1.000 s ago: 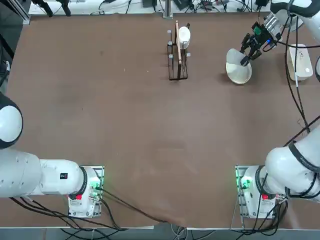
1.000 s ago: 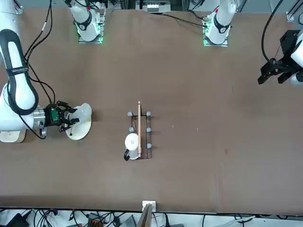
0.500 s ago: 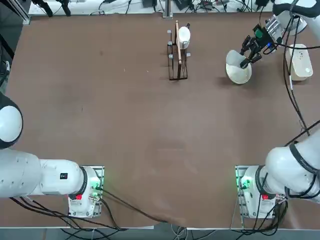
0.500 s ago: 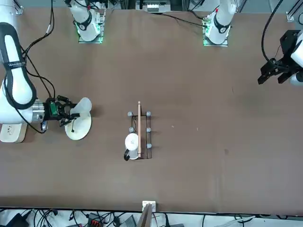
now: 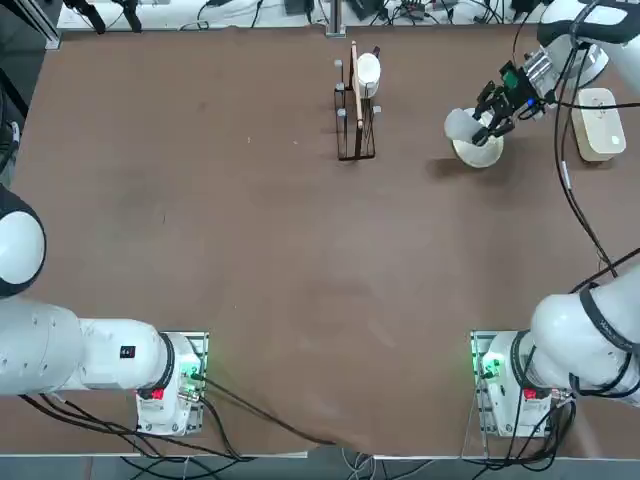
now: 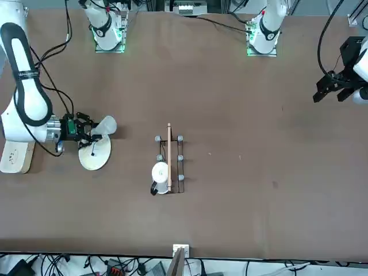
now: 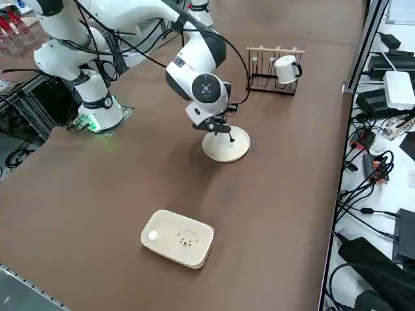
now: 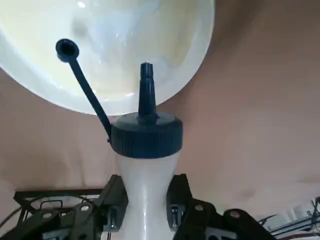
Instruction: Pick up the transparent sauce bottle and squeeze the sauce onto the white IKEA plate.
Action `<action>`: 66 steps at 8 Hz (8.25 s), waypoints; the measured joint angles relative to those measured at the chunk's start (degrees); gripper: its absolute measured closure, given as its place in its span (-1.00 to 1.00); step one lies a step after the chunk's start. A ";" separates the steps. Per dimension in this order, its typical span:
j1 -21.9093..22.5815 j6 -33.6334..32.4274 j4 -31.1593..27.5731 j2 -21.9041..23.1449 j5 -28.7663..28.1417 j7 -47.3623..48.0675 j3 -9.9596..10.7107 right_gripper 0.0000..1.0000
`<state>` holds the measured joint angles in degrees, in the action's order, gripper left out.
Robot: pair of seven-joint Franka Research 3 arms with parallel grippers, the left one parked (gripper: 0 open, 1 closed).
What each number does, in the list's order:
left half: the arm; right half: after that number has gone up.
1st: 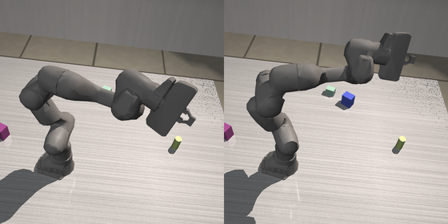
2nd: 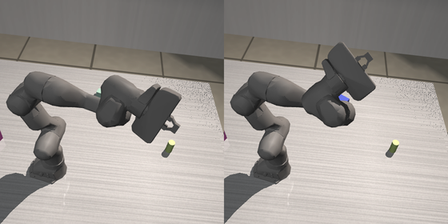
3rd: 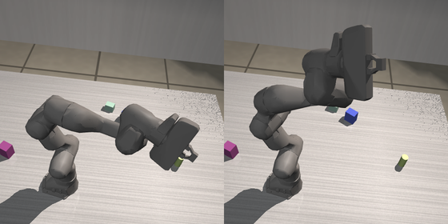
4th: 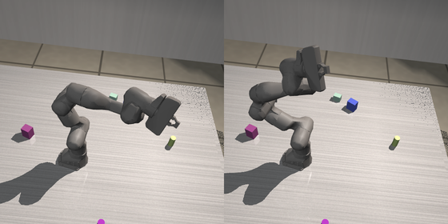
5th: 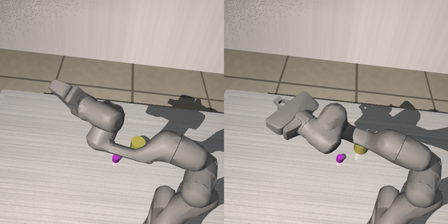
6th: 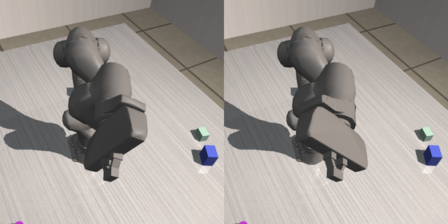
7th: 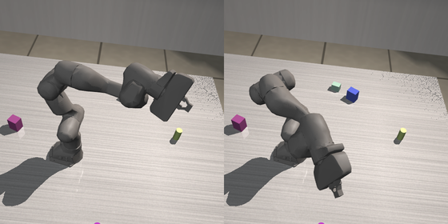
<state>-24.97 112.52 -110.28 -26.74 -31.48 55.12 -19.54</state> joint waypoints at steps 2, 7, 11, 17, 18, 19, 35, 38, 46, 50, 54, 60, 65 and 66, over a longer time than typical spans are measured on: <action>0.30 3.87 -2.21 0.60 -1.96 0.00 -1.93 0.12; 1.60 12.76 -2.97 0.58 -5.26 0.00 -3.22 0.19; 1.21 13.29 -0.17 0.19 -5.39 0.00 -2.85 0.19; 2.56 13.25 -2.73 1.68 6.35 5.63 -2.92 0.19; 3.21 13.25 -2.76 1.84 9.36 7.64 -2.98 0.19; 4.48 13.26 -2.76 1.96 12.57 9.60 -3.03 0.20; 17.55 -12.39 2.40 8.00 71.23 55.93 -3.33 0.20; 16.79 -24.33 0.76 5.42 82.93 65.46 -2.57 0.20; 2.03 -25.81 -20.46 2.26 108.35 97.09 -1.30 0.21; 1.07 -26.36 -21.32 -1.91 109.46 103.28 -0.59 0.21; 1.06 -26.37 -21.33 -3.94 110.27 104.82 -0.59 0.21; 0.96 -28.10 -21.33 -6.14 112.40 106.19 -0.57 -0.07; 0.96 -29.72 -21.32 -6.55 112.52 106.42 -0.57 -0.96; 0.96 -29.77 -21.32 -6.55 112.52 106.42 -0.58 -0.96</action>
<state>-24.02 82.75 -131.60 -33.29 81.04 161.54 -20.12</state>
